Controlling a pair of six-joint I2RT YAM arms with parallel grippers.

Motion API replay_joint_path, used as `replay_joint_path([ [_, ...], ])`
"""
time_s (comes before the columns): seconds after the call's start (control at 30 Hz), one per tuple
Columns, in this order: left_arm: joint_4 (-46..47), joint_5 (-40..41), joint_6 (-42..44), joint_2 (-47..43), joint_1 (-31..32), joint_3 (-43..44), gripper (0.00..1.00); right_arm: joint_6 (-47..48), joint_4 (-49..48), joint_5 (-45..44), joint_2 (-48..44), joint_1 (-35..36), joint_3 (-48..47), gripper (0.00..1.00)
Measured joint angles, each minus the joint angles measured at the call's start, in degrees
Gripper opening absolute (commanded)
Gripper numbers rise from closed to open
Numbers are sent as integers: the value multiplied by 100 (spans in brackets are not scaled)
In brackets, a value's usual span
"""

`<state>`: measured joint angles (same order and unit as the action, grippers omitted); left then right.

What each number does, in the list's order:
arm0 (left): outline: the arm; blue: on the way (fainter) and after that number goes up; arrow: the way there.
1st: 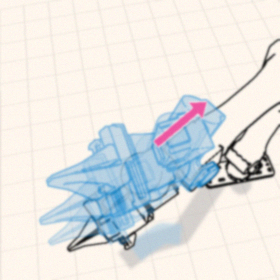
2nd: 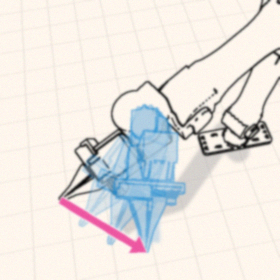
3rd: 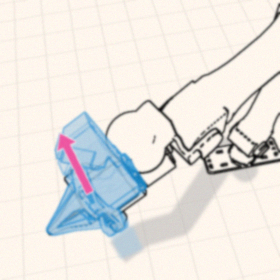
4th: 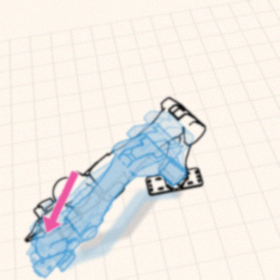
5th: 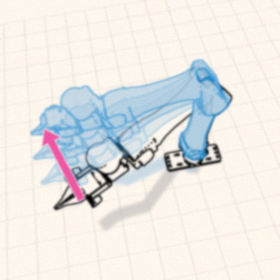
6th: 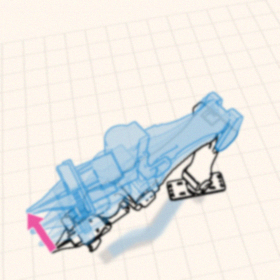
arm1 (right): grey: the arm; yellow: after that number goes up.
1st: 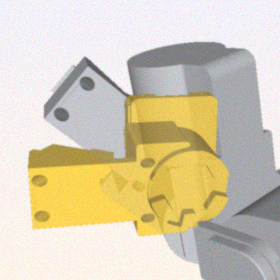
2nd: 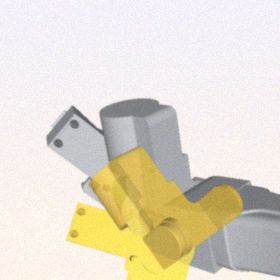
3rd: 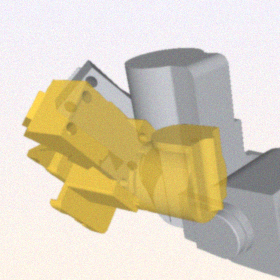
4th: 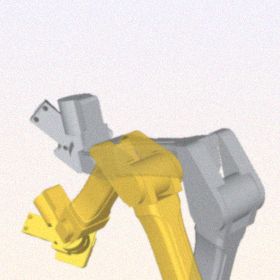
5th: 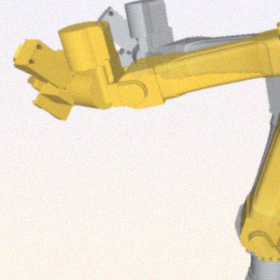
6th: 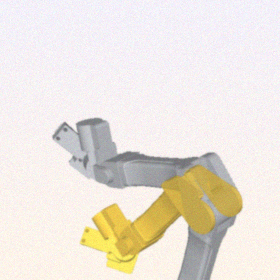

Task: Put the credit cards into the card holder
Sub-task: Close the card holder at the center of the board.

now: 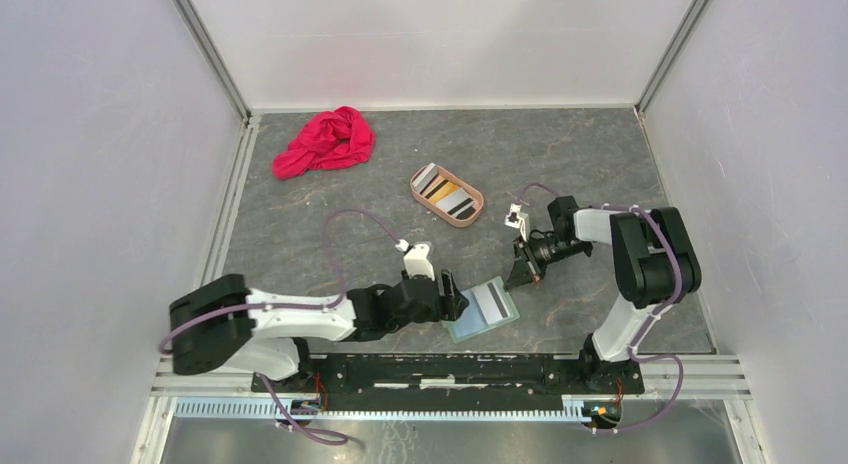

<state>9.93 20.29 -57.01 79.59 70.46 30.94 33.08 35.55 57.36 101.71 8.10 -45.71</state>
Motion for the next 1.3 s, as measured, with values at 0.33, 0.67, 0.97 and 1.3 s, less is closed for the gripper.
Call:
replay_joint_path([
  [0.33,374,522,328,-2105,-15,-715,100,328,164,-111,-1056,-509,-2,0],
  [0.67,247,-107,1266,-1314,-48,-734,75,452,236,-83,-1198,-778,-15,0],
  [0.97,-1836,-581,2820,645,-385,2068,70,560,352,-55,-1054,-778,-35,0],
  [1.3,-3296,-372,4369,1670,-245,2911,62,584,428,-44,-986,-778,-59,0],
])
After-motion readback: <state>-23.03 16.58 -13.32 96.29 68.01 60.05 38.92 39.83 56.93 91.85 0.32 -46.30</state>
